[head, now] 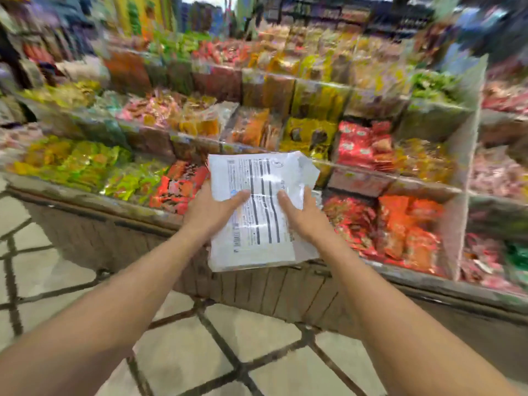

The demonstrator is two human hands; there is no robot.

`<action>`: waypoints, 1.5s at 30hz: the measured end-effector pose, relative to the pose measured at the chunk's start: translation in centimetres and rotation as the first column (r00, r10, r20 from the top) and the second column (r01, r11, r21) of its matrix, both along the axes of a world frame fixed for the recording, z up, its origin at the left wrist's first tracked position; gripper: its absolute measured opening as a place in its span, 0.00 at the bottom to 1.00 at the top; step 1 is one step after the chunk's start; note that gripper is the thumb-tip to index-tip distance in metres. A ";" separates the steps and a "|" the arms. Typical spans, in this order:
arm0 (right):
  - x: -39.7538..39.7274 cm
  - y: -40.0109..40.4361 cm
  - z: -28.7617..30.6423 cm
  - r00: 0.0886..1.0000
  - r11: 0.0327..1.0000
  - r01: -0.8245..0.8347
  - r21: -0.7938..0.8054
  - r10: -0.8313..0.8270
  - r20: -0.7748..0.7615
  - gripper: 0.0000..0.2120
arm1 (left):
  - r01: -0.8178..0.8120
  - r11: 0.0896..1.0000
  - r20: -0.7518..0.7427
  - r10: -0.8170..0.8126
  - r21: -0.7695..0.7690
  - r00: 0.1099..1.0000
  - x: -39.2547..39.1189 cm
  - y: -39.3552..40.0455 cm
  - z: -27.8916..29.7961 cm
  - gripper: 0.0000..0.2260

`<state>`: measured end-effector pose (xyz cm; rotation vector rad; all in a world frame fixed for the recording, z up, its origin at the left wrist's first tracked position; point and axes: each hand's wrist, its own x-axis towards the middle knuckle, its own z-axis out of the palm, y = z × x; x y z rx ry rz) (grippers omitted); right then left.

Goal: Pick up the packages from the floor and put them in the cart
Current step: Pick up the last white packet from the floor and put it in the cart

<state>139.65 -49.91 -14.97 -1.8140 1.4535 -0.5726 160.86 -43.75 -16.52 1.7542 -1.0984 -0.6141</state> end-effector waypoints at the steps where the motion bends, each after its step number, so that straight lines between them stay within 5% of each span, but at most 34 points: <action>1: -2.5 0.0 1.7 0.998 0.998 0.053 -0.018 -0.053 0.028 0.42 | 0.082 0.996 0.023 -0.082 -0.020 0.996 -2.2 -1.1 2.0 0.38; 5: -13.6 0.9 6.5 0.953 0.951 0.282 -0.127 -0.263 0.148 0.39 | 0.351 0.933 0.115 -0.341 -0.080 0.933 -13.0 -5.2 8.6 0.22; 9: -26.3 3.7 9.2 0.876 0.864 0.476 -0.162 -0.450 0.171 0.42 | 0.535 0.832 0.126 -0.520 -0.147 0.845 -26.2 -7.2 11.5 0.37; 16: -49.2 10.5 11.9 0.680 0.640 0.731 -0.237 -0.714 0.167 0.48 | 0.751 0.632 0.122 -0.744 -0.191 0.657 -52.1 -5.3 13.7 0.31; 20: -60.4 14.3 12.2 0.591 0.521 0.795 -0.310 -0.782 0.201 0.45 | 0.811 0.544 0.100 -0.814 -0.214 0.572 -65.3 -3.6 13.7 0.19; 24: -70.9 18.6 11.3 0.463 0.408 0.870 -0.278 -0.868 0.176 0.44 | 0.864 0.467 0.050 -0.874 -0.190 0.483 -77.6 -1.8 13.0 0.27; 28: -80.8 21.9 9.8 0.313 0.274 0.927 -0.258 -0.942 0.124 0.46 | 0.927 0.335 0.038 -0.938 -0.166 0.345 -89.2 1.0 12.1 0.14; 32: -89.8 24.0 8.0 0.173 0.158 0.965 -0.209 -0.983 0.055 0.45 | 0.964 0.227 0.034 -0.972 -0.142 0.234 -99.3 1.8 10.0 0.20; 39: -105.0 23.6 5.2 0.050 0.039 0.978 -0.203 -0.998 0.047 0.49 | 0.992 0.113 -0.079 -0.991 -0.061 0.108 -117.5 -0.6 7.0 0.14; 45: -119.0 20.6 5.7 -0.050 -0.050 0.985 -0.163 -0.999 0.007 0.52 | 1.000 -0.012 -0.167 -0.986 0.007 -0.011 -133.2 -4.4 6.4 0.26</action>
